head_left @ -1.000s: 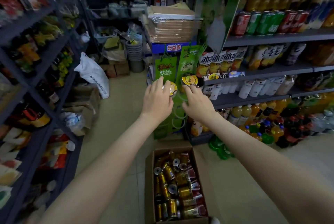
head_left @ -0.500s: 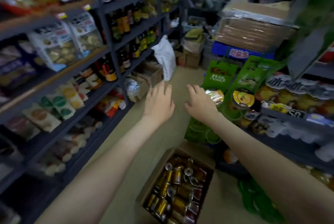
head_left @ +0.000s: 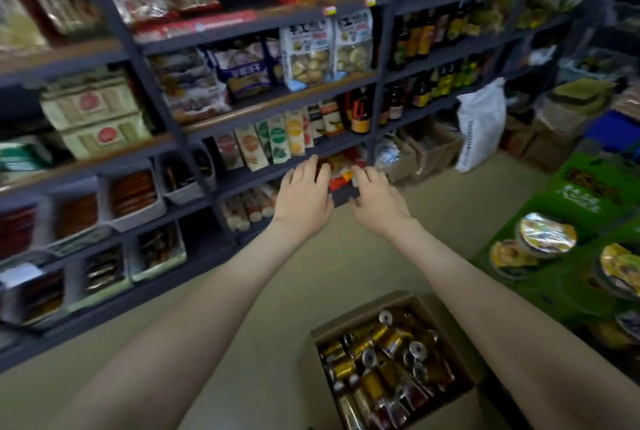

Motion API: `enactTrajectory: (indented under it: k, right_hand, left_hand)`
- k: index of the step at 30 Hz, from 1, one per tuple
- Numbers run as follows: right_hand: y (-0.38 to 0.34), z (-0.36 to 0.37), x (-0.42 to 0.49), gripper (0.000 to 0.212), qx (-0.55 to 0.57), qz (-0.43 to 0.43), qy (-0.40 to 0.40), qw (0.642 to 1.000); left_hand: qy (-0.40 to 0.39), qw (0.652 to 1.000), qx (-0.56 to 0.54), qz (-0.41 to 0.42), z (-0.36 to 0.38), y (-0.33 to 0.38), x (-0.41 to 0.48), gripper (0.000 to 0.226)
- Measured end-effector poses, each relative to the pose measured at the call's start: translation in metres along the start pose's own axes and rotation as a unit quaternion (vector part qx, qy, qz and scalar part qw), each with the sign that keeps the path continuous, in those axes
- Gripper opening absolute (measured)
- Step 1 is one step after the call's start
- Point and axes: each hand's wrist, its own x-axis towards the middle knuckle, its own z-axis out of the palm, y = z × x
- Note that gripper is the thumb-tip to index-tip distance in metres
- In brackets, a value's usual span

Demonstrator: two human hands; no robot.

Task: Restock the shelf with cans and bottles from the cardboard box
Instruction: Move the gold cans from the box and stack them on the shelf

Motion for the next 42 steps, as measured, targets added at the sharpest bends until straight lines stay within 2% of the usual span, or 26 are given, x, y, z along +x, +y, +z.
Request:
enactTrajectory:
  k: [6,13,19,23,31,36,42]
  right_hand:
    - [-0.031,0.008,0.001,0.059,-0.002,-0.025,-0.01,1.0]
    - [-0.011,0.002,-0.024,0.06,-0.001,-0.039,-0.024,0.999]
    - [0.029,-0.002,-0.07,0.057,0.001,-0.092,-0.06,0.994]
    - [0.074,-0.003,-0.108,0.061,-0.007,-0.128,-0.104,0.986]
    - [0.131,0.038,-0.168,0.057,0.006,-0.112,-0.216,0.97]
    - [0.143,0.091,-0.183,0.064,0.003,-0.097,-0.255,0.962]
    - [0.175,0.21,-0.196,0.069,-0.029,-0.062,-0.306,0.95]
  left_hand:
    - [-0.006,1.0,0.012,-0.02,-0.002,-0.025,-0.011,0.054]
    - [-0.022,0.999,0.027,-0.04,-0.007,-0.004,-0.036,0.053]
    - [-0.013,0.991,0.054,-0.12,-0.006,0.046,-0.078,0.051]
    - [-0.021,0.984,0.028,-0.177,0.008,0.101,-0.112,0.05]
    - [-0.146,0.955,0.005,-0.257,0.052,0.163,-0.194,0.052]
    - [-0.224,0.941,-0.005,-0.254,0.102,0.154,-0.221,0.054]
    - [-0.297,0.93,0.006,-0.217,0.215,0.116,-0.237,0.058]
